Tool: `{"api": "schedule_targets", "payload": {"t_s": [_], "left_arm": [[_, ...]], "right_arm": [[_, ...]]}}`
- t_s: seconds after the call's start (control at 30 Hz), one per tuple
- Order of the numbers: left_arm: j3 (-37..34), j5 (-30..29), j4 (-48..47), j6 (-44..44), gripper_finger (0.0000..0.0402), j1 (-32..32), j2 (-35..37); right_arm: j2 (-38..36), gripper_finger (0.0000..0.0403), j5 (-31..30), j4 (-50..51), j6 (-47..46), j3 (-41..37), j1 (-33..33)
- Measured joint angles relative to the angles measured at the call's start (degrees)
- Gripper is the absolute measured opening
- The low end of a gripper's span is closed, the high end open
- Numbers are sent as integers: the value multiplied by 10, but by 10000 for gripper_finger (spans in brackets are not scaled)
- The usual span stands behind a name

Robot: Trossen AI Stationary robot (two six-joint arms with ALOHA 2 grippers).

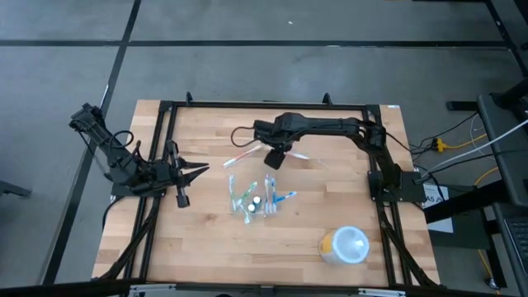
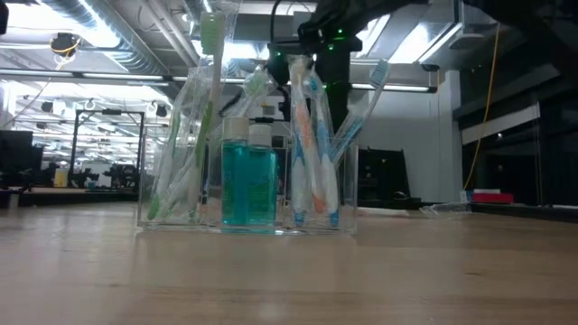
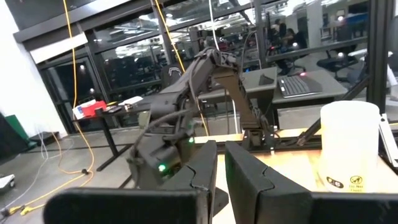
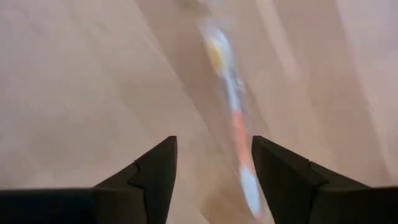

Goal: Pick & Place toothbrushing station
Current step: Put the orange toothbrush into the transparent organizer

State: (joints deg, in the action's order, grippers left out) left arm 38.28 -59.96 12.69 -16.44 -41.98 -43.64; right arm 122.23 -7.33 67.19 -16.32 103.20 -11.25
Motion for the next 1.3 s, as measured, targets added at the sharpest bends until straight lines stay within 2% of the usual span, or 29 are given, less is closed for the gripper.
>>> {"api": "schedule_targets", "payload": {"t_s": [0.07,0.17,0.33,0.47,0.63,0.87,1.1,1.2,1.3], "left_arm": [[0,0,0,2,29,0,0],[0,0,0,2,29,0,0],[0,0,0,2,29,0,0],[0,0,0,2,29,0,0],[0,0,0,-3,29,0,0],[0,0,0,-3,29,0,0],[0,0,0,-3,29,0,0],[0,0,0,-7,29,0,0],[0,0,0,-7,29,0,0]], "right_arm": [[2,212,28,-25,18,0,-9],[4,209,37,-26,34,-4,-28],[4,205,76,-42,64,-44,-70],[5,204,96,-96,93,-73,-84],[5,204,102,-111,97,-74,-86],[39,204,146,-115,98,-75,-85],[62,204,143,-111,106,-72,-81],[63,190,136,-112,108,-72,-81],[63,142,135,-114,111,-73,-81]]}}
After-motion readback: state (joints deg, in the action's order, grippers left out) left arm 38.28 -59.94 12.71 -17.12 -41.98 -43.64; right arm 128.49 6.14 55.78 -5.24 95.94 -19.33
